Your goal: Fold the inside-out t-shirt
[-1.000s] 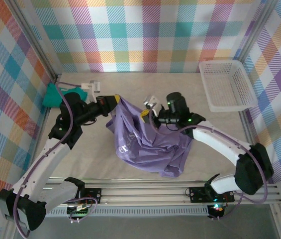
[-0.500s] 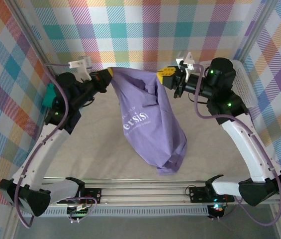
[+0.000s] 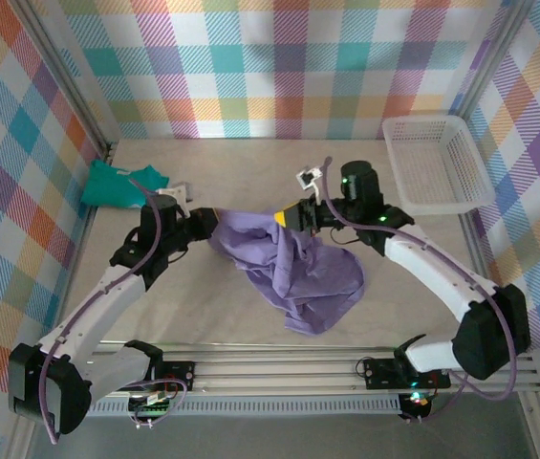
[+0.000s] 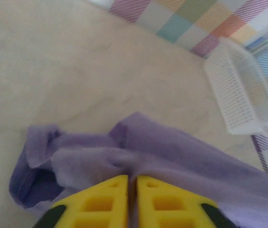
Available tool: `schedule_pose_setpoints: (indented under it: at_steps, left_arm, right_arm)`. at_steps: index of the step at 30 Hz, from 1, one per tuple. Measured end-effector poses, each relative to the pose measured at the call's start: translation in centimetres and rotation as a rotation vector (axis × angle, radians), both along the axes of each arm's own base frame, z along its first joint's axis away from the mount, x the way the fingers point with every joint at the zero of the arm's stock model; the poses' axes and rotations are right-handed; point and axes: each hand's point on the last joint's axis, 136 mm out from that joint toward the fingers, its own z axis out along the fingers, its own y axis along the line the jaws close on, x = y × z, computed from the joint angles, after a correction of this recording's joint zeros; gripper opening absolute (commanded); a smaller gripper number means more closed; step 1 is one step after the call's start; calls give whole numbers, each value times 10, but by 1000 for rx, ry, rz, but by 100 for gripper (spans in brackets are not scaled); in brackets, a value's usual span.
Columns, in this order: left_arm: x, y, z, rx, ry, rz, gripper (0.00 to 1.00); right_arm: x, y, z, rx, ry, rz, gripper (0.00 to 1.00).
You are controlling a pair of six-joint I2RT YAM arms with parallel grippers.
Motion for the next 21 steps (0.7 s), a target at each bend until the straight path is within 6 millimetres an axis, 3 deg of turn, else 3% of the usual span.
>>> schedule_pose_setpoints:
  at_steps: [4,7,10,13,18,21]
  left_arm:
    - [-11,2,-11,68,9,1,55]
    - [-31,-11,-1,113,-79,-75,68]
    - [-51,-38,20,125,-203,-211,80]
    - [-62,-67,28,175,-304,-343,83]
    - [-57,-96,-4,321,-321,-467,83]
    - [-40,-110,-21,388,-295,-503,68]
  right_arm:
    - [-1,6,-13,-17,66,8,0]
    - [-2,7,-8,-32,68,28,0]
    - [-1,9,6,-35,34,55,0]
    - [-4,8,19,-37,1,84,0]
    - [-8,0,27,-48,-12,118,0]
    - [-14,-3,25,-52,1,148,0]
